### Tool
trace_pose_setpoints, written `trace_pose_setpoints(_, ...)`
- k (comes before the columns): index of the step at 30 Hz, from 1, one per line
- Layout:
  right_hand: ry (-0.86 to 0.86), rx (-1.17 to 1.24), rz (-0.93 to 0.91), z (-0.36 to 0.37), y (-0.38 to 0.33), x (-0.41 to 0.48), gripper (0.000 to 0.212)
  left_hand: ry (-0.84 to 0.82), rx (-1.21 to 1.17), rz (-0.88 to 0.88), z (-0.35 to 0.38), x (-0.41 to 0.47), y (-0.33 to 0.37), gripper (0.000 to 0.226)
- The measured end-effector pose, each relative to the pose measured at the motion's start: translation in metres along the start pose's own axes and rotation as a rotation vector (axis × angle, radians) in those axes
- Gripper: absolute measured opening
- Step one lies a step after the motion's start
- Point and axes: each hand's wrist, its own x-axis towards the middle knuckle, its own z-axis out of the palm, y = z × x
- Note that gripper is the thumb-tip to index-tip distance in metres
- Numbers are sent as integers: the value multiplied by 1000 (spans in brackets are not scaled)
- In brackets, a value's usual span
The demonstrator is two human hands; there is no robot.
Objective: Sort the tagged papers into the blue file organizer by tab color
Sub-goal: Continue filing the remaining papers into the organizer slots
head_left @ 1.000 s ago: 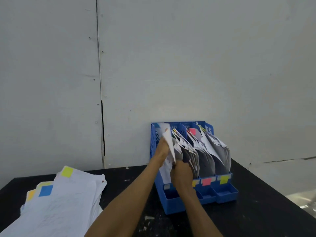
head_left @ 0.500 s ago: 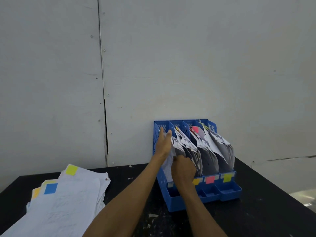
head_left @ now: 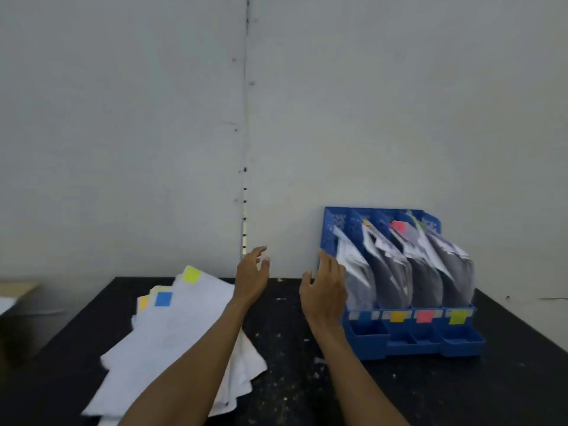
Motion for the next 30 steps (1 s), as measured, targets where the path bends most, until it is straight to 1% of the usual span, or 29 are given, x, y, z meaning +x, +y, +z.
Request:
trace_pose_setpoints(2, -56, 46, -10, 20, -23, -20, 41, 66, 120, -54, -37, -12, -29, 34)
trace_pose_setpoints(4, -203, 100, 59, 41, -44, -44, 38, 111, 258, -143, -74, -27, -57, 36)
trace_pose_setpoints(6, -347, 104, 143, 63, -63, -72, 37, 152, 434, -264, -111, -42, -81, 37)
trace_pose_setpoints(9, -554, 6, 257, 86, -79, -105, 49, 149, 703, -425, -148, -63, -100, 36)
trace_pose_setpoints(11, -660, -134, 257, 97, -90, -124, 57, 133, 798, -508, -166, -76, -112, 37)
trace_pose_setpoints(13, -651, -245, 223, 104, -97, -137, 57, 134, 829, -531, -176, -87, -124, 38)
trace_pose_setpoints(15, -595, -282, 184, 109, -102, -146, 53, 158, 841, -491, -181, -95, -136, 39)
trace_pose_setpoints(17, -565, -286, 160, 110, -100, -147, 48, 226, 780, -452, -181, -98, -139, 40)
trace_pose_setpoints(19, -557, -283, 177, 111, -100, -147, 43, 294, 702, -451, -181, -98, -139, 39)
trace_pose_setpoints(23, -539, -272, 218, 110, -98, -150, 36, 334, 672, -450, -182, -100, -141, 35)
trace_pose_setpoints(27, -538, -228, 230, 107, -97, -151, 33, 379, 583, -448, -184, -103, -145, 35)
trace_pose_setpoints(30, -525, -178, 259, 104, -96, -151, 27, 366, 587, -448, -184, -104, -146, 37)
